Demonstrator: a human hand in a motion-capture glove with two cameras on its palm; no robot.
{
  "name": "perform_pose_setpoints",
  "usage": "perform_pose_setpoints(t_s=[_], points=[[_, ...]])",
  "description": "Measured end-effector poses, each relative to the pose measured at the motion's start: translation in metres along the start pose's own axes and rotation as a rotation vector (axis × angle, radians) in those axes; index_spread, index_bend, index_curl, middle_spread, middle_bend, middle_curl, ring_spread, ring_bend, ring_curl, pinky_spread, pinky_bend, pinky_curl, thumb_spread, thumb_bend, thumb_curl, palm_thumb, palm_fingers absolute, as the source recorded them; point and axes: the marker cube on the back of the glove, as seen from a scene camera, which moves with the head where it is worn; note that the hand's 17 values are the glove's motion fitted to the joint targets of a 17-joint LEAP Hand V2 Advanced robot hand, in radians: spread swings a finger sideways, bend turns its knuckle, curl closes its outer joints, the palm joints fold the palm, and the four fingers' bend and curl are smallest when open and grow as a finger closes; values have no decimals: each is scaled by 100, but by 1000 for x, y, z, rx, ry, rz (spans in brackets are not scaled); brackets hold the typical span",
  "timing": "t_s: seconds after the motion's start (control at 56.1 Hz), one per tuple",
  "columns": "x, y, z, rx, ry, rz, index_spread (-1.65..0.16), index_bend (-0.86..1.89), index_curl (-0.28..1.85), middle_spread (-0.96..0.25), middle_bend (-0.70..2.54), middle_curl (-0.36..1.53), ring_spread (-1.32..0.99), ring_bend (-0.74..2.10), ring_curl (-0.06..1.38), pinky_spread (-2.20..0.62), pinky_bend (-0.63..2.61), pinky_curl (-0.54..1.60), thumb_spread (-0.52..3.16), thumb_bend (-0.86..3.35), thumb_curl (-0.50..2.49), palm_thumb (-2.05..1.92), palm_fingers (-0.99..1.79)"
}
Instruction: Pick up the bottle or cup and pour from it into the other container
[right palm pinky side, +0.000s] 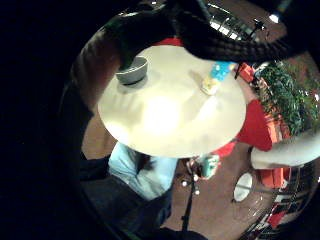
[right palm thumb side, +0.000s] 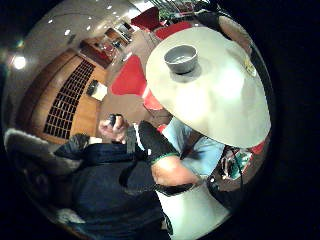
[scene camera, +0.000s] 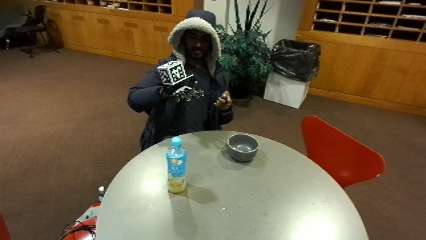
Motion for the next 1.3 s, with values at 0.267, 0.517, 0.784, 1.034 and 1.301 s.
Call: perform_pose_setpoints(t_s=[0.267, 0.517, 0.784, 1.034, 1.301], points=[[-2, -24, -4, 37, 51, 41, -37, 27, 24, -4, 22, 18, 14, 18, 12, 32, 30, 19, 89, 7, 17, 34, 40], [7, -21, -25, 72, 86, 57, -40, 24, 29, -5, 19, 24, 16, 17, 14, 34, 27, 24, 99, -2, 24, 37, 40], [60, -31, -34, 92, 197, 177, -41, 19, 33, -4, 17, 27, 16, 18, 15, 35, 27, 29, 97, -3, 27, 36, 37], [146, -65, -16, 253, 111, 517, -40, 17, 32, -2, 17, 27, 17, 17, 16, 36, 37, 33, 92, -3, 30, 37, 29], [228, -100, 7, 301, -118, 320, -40, 16, 31, 0, 17, 27, 18, 18, 17, 37, 47, 36, 90, -3, 31, 37, 20]])
